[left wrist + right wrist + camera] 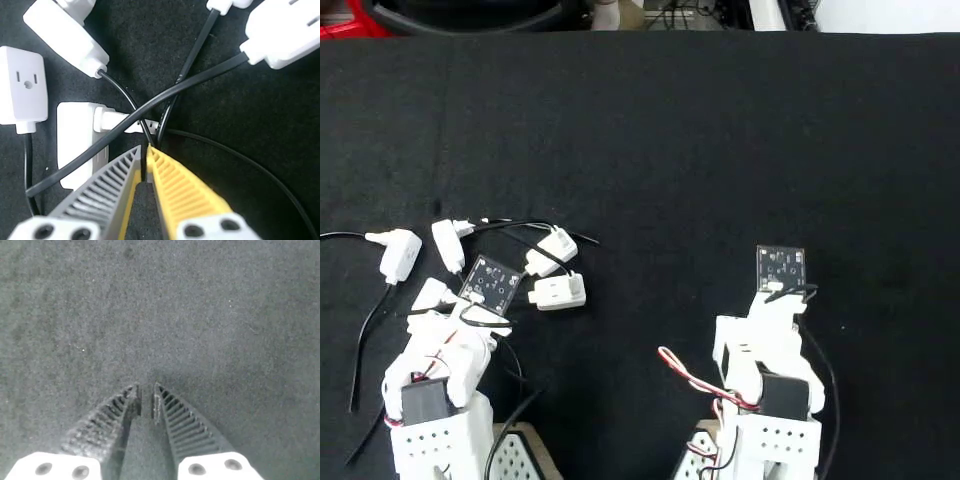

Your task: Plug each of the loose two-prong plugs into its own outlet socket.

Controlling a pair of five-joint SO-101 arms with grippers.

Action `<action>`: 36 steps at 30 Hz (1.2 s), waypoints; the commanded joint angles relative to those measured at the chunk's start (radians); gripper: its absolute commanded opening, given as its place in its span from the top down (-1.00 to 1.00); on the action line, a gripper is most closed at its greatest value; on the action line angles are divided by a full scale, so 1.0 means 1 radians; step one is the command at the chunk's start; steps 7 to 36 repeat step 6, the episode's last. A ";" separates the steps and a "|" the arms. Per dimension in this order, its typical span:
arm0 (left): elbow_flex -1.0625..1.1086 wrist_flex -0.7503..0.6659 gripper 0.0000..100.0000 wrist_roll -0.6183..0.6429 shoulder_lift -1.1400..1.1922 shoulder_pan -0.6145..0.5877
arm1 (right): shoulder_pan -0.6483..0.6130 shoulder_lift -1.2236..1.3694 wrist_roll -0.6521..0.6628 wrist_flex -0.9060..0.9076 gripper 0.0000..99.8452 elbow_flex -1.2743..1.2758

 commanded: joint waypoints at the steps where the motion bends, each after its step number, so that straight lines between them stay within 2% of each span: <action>1: 0.019 0.020 0.92 -0.009 0.003 0.008 | 0.012 -0.044 0.003 0.005 0.91 -0.002; 36: 0.019 0.020 0.92 -0.009 0.003 0.008 | 0.012 -0.044 0.003 0.005 0.91 -0.002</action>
